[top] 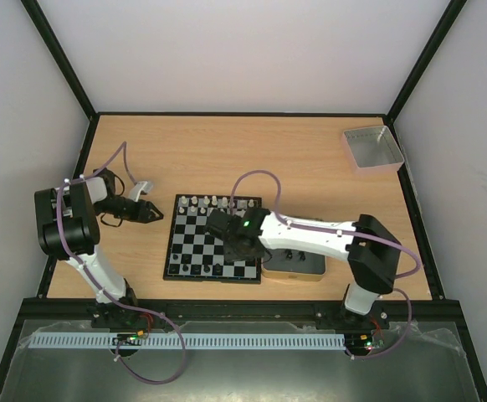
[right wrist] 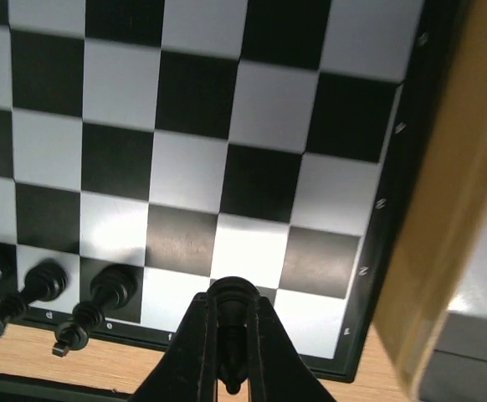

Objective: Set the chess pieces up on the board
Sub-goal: Place the chess piece on the chessboard.

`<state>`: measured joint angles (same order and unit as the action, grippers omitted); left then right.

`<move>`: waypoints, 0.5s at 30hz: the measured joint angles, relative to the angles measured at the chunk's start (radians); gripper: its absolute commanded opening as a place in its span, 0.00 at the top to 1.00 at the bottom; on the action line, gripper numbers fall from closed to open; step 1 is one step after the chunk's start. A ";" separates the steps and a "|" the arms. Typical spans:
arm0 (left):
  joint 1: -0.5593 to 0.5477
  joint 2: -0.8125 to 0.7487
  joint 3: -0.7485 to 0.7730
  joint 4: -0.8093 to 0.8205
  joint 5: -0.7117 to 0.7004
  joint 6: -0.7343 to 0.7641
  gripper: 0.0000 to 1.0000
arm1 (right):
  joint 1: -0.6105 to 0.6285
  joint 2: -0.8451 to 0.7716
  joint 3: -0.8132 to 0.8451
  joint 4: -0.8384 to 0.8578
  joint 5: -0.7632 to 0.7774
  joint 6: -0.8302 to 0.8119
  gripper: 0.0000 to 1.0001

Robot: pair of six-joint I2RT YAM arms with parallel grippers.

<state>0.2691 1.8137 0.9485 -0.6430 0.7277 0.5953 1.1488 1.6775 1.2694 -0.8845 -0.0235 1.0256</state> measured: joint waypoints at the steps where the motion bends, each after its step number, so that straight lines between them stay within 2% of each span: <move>1: 0.001 0.000 0.000 0.000 0.002 0.000 0.55 | 0.014 0.016 0.000 0.002 -0.003 0.006 0.98; 7: 0.002 0.001 0.000 0.000 0.003 0.000 0.55 | 0.075 0.087 0.001 0.019 -0.022 0.028 0.98; 15: 0.005 0.002 0.000 -0.001 0.008 0.000 0.55 | 0.089 0.100 0.001 0.052 -0.035 0.039 0.98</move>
<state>0.2741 1.8160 0.9485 -0.6441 0.7353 0.5953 1.2373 1.7771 1.2705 -0.8326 -0.0589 1.0645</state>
